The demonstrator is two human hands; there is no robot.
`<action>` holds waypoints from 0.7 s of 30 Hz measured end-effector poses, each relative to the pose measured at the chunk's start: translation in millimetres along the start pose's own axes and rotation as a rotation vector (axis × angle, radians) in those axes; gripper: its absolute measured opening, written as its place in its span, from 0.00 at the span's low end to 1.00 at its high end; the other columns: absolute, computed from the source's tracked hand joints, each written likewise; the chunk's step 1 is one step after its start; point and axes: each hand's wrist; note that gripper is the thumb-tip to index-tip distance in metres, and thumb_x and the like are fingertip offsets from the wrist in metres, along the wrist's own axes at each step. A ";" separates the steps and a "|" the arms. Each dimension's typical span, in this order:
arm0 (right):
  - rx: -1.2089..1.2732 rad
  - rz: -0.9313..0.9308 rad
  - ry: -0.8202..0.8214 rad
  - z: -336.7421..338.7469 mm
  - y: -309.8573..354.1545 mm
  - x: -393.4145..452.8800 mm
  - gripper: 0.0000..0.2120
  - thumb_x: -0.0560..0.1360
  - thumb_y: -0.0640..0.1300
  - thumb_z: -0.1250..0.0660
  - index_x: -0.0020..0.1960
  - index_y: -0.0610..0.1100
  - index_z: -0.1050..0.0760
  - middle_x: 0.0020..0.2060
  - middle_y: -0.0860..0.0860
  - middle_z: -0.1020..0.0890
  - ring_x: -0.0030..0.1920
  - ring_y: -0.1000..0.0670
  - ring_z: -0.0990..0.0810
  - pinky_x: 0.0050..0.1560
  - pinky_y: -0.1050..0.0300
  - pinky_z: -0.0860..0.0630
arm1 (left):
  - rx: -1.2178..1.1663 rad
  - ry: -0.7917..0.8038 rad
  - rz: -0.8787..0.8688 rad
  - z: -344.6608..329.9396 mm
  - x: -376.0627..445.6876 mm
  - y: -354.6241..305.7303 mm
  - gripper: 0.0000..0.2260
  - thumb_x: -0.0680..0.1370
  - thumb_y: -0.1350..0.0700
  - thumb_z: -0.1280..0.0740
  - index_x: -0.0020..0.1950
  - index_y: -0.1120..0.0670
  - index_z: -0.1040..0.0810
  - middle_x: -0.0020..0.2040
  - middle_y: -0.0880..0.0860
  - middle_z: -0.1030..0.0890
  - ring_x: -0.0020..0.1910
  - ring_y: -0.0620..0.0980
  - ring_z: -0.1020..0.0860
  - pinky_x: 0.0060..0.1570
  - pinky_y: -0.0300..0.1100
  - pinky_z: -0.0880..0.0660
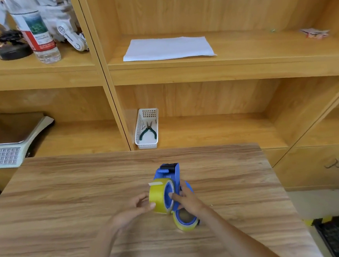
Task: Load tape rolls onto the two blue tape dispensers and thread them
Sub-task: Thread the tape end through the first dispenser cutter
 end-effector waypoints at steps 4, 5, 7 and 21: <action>0.091 0.014 0.112 11.7 1.4 -15.8 0.22 0.81 0.43 0.36 0.71 0.50 0.39 0.49 0.52 0.16 0.45 0.58 0.15 0.41 0.64 0.21 | -0.141 0.128 0.042 -19.1 0.5 -9.2 0.38 0.59 0.47 0.17 0.67 0.52 0.25 0.60 0.50 0.16 0.58 0.46 0.19 0.51 0.37 0.22; 0.088 0.017 0.126 13.7 0.7 -18.6 0.22 0.81 0.45 0.36 0.71 0.51 0.40 0.49 0.53 0.16 0.47 0.58 0.15 0.42 0.64 0.21 | -0.193 0.138 0.058 -22.5 0.4 -10.9 0.38 0.59 0.49 0.17 0.67 0.53 0.24 0.60 0.52 0.16 0.57 0.49 0.18 0.50 0.39 0.21; 0.091 0.017 0.150 18.2 -1.0 -22.1 0.21 0.80 0.51 0.36 0.70 0.56 0.40 0.53 0.51 0.16 0.51 0.56 0.16 0.49 0.60 0.20 | -0.254 0.154 0.072 -28.2 1.1 -9.8 0.38 0.61 0.52 0.17 0.68 0.55 0.25 0.61 0.57 0.18 0.57 0.53 0.19 0.52 0.46 0.21; 0.292 -0.081 0.068 39.4 0.4 -28.4 0.45 0.63 0.81 0.44 0.71 0.56 0.31 0.62 0.54 0.18 0.59 0.52 0.17 0.62 0.48 0.22 | -0.181 0.005 -0.031 -84.4 -11.3 -3.1 0.29 0.60 0.44 0.19 0.54 0.60 0.15 0.54 0.61 0.15 0.53 0.56 0.17 0.56 0.49 0.21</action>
Point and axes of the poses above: each hand's wrist, its own x-axis towards the middle knuckle, its own z-axis out of the back of the hand, y = z × x
